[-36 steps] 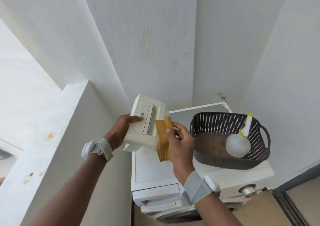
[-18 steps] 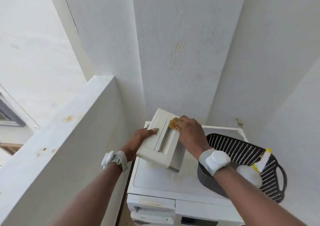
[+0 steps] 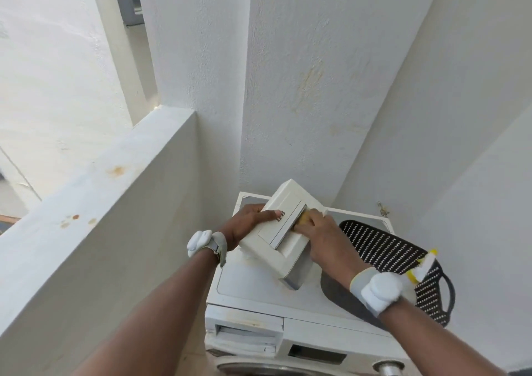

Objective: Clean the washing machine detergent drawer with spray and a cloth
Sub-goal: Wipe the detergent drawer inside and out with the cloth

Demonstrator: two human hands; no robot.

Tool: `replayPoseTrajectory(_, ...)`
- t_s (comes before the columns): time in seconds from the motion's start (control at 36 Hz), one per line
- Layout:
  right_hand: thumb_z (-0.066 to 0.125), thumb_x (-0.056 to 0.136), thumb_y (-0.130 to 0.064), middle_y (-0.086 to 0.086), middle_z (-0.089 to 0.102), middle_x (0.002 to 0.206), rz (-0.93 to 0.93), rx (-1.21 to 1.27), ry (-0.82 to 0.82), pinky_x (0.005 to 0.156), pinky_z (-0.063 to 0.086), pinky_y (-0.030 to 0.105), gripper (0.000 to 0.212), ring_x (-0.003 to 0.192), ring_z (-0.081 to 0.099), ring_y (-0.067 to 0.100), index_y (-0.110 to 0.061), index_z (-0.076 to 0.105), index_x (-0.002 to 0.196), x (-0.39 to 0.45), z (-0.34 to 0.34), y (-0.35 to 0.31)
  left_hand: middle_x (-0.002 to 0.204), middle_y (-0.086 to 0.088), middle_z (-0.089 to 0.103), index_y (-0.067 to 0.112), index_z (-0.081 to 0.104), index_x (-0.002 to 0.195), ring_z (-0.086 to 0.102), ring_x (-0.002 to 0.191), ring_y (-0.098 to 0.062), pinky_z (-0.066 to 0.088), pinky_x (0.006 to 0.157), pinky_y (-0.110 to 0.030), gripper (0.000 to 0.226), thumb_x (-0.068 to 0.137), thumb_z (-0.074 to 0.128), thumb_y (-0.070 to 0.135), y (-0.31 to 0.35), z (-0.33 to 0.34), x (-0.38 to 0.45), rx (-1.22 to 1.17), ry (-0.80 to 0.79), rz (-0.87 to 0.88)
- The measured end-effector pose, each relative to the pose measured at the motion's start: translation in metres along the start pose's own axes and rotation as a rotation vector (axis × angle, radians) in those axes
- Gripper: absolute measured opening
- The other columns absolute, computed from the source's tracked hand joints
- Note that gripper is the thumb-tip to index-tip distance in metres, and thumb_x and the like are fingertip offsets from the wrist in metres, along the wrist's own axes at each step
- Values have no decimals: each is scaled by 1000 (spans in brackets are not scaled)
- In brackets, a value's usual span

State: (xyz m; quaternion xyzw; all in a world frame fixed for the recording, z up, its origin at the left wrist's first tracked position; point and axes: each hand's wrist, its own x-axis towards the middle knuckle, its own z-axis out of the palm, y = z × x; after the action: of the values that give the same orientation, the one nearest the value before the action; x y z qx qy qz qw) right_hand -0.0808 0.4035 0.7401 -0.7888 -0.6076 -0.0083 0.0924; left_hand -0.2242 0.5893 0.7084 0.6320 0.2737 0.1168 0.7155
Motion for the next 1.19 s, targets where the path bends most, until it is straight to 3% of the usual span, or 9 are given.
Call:
replayPoseTrajectory(0.11, 54, 86, 11, 7, 52, 116, 235, 81, 96, 82, 53, 40, 63, 94, 56, 33, -32, 70, 130, 17, -2, 16, 81, -7, 74, 17, 76, 87, 67, 68, -21, 52, 62, -26, 19, 94, 77, 35, 1, 4, -4, -28, 10, -5)
replayPoseTrajectory(0.28, 71, 85, -7, -3, 53, 115, 62, 222, 39, 76, 52, 33, 45, 96, 58, 25, -32, 73, 123, -15, 22, -43, 89, -16, 76, 17, 77, 85, 70, 72, -28, 55, 67, -31, 17, 91, 80, 33, -1, -5, -4, -90, 53, -10)
replayPoseTrajectory(0.36, 63, 88, 0, -3, 53, 119, -3, 219, 4, 75, 55, 38, 57, 102, 55, 24, -33, 65, 134, -38, 28, -57, 82, -12, 72, 14, 73, 86, 67, 65, -24, 53, 59, -28, 16, 91, 79, 28, -7, -14, -8, -109, 75, -23)
replayPoseTrajectory(0.56, 51, 88, 4, 1, 48, 116, 235, 55, 107, 65, 42, 33, 60, 97, 54, 29, -33, 62, 134, -5, 16, -38, 86, -10, 77, 18, 80, 88, 69, 69, -23, 53, 64, -28, 21, 83, 82, 38, -6, -3, -3, -66, 51, -15)
replayPoseTrajectory(0.67, 53, 83, 7, 3, 52, 120, 280, 163, 112, 76, 53, 38, 62, 103, 58, 32, -29, 67, 131, -2, 25, -43, 89, -13, 77, 8, 76, 98, 70, 73, -26, 54, 69, -31, 41, 81, 82, 44, 0, 0, 5, -44, 55, -20)
replayPoseTrajectory(0.81, 66, 80, 10, -2, 53, 118, 203, 190, 218, 69, 57, 41, 69, 91, 62, 26, -26, 61, 139, -37, 50, -63, 81, -12, 74, 14, 71, 84, 68, 65, -26, 54, 62, -29, 27, 86, 81, 38, 0, -7, 14, -86, 132, -18)
replayPoseTrajectory(0.89, 63, 88, 9, -3, 61, 119, 263, 291, 378, 79, 56, 33, 56, 96, 61, 19, -22, 66, 135, -45, 51, -62, 78, -10, 73, 13, 69, 83, 67, 62, -25, 52, 60, -28, 27, 89, 80, 38, -5, -5, 18, -105, 159, -13)
replayPoseTrajectory(1.0, 63, 94, 0, 4, 64, 113, 567, 428, 545, 82, 51, 32, 30, 99, 64, 26, -10, 68, 121, -28, 53, -63, 67, -4, 69, 14, 69, 73, 62, 54, -20, 47, 58, -27, 29, 90, 79, 36, -5, -3, 24, -151, 282, 5)
replayPoseTrajectory(1.19, 58, 98, -4, 5, 61, 111, 499, 457, 618, 81, 43, 26, 16, 100, 59, 24, -9, 66, 111, 6, 58, -122, 75, -10, 73, 11, 70, 80, 66, 64, -25, 49, 63, -30, 35, 90, 78, 43, -11, -6, 24, -159, 310, 17)
